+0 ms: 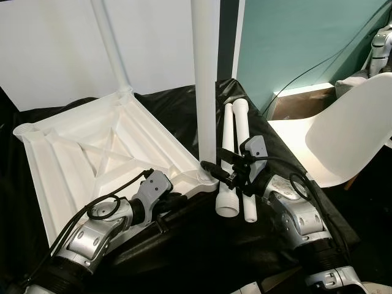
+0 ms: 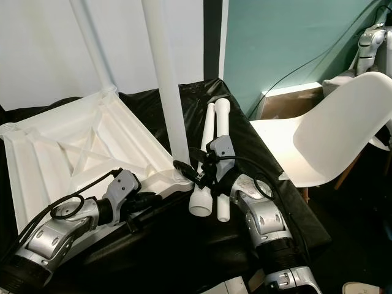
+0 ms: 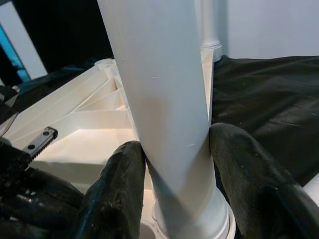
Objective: Building children table
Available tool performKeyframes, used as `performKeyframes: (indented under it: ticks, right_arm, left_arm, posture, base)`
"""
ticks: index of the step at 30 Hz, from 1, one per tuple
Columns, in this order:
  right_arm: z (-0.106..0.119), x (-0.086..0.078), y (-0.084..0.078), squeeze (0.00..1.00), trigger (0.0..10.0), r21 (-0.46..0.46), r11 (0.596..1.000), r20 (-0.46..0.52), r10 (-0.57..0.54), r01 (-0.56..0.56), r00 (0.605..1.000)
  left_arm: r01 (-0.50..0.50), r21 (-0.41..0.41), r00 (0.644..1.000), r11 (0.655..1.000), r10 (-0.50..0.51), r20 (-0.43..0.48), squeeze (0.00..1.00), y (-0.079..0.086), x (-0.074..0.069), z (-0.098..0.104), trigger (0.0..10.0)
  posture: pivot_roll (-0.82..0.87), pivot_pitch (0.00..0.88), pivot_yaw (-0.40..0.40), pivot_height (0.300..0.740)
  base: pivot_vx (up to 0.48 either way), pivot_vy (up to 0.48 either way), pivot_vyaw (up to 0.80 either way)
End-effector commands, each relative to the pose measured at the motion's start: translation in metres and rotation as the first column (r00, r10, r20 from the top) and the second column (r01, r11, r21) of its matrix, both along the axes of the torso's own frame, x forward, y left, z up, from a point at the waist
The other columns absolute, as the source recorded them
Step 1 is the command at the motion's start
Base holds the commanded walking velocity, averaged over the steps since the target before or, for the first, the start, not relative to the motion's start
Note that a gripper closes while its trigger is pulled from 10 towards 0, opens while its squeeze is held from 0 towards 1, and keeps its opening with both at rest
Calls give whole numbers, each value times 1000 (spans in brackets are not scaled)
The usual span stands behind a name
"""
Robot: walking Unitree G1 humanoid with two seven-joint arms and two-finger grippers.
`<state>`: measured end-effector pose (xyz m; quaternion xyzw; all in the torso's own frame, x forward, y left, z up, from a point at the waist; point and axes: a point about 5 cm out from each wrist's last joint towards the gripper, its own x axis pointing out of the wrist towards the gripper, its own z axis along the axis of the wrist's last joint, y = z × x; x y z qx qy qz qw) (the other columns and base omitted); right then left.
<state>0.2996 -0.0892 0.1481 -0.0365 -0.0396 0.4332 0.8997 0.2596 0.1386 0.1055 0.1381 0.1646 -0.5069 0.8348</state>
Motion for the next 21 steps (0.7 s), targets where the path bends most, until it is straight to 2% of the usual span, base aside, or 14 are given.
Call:
performKeyframes:
  ticks: [1,2,3,5,6,8,9,12,13,16,17,18,21]
  right_arm:
    - [-10,-8,23,0,10000,-29,990,-47,139,-141,989]
    - [-10,-8,23,0,10000,-29,990,-47,139,-141,989]
    - [-9,-6,23,0,10000,-33,990,-38,138,-139,990]
    - [-8,-5,22,0,10000,-36,990,-32,136,-138,990]
    - [-6,-2,21,0,10000,-54,989,-15,136,-137,991]
    - [-3,0,19,0,10000,-80,985,8,153,-152,988]
    - [0,1,18,86,10000,-107,976,27,191,-188,981]
    - [2,2,16,86,10000,-125,969,39,220,-213,975]
    - [4,2,15,1000,10000,-134,961,41,248,-240,968]
    - [5,2,12,1000,10000,-160,945,41,295,-285,955]
    - [6,2,11,965,10000,-185,931,39,327,-314,944]
    - [6,3,9,0,10000,-204,915,31,361,-348,932]
    - [6,5,4,0,10000,-244,875,8,434,-419,901]
  left_arm:
    - [176,-22,977,984,-177,-117,0,-5,-18,-13,2118]
    - [176,-22,977,984,-177,-117,0,-5,-18,-13,2118]
    - [187,-39,974,982,-191,-123,0,-4,-20,-11,9373]
    - [194,-52,971,980,-199,-129,0,-4,-21,-10,9373]
    - [205,-63,967,977,-212,-144,0,-2,-24,-10,10000]
    - [217,-69,960,974,-226,-163,0,1,-28,-11,10000]
    - [229,-64,954,971,-237,-181,0,4,-32,-13,10000]
    - [237,-60,950,970,-244,-193,0,6,-35,-14,10000]
    - [242,-60,947,969,-249,-202,0,7,-37,-15,9608]
    - [247,-62,944,967,-255,-209,0,7,-40,-15,9098]
    - [251,-63,942,966,-259,-212,0,6,-41,-16,8902]
    - [254,-64,941,965,-262,-213,0,6,-42,-16,8824]
    - [267,-65,936,962,-275,-222,0,5,-44,-16,8902]
  posture:
    - [41,0,4,740]
    - [41,0,4,740]
    - [43,0,2,740]
    - [43,0,2,740]
    - [43,0,3,740]
    - [43,0,5,740]
    - [44,0,5,740]
    - [44,0,5,740]
    - [45,0,4,740]
    - [47,0,3,740]
    - [47,0,3,740]
    - [51,0,-1,740]
    - [56,0,-2,740]
  base:
    - [0,0,0]
    - [0,0,0]
    - [0,0,0]
    - [0,0,0]
    - [0,0,0]
    - [0,0,0]
    - [0,0,0]
    - [0,0,0]
    - [0,0,0]
    - [0,0,0]
    - [0,0,0]
    - [0,0,0]
    - [0,0,0]
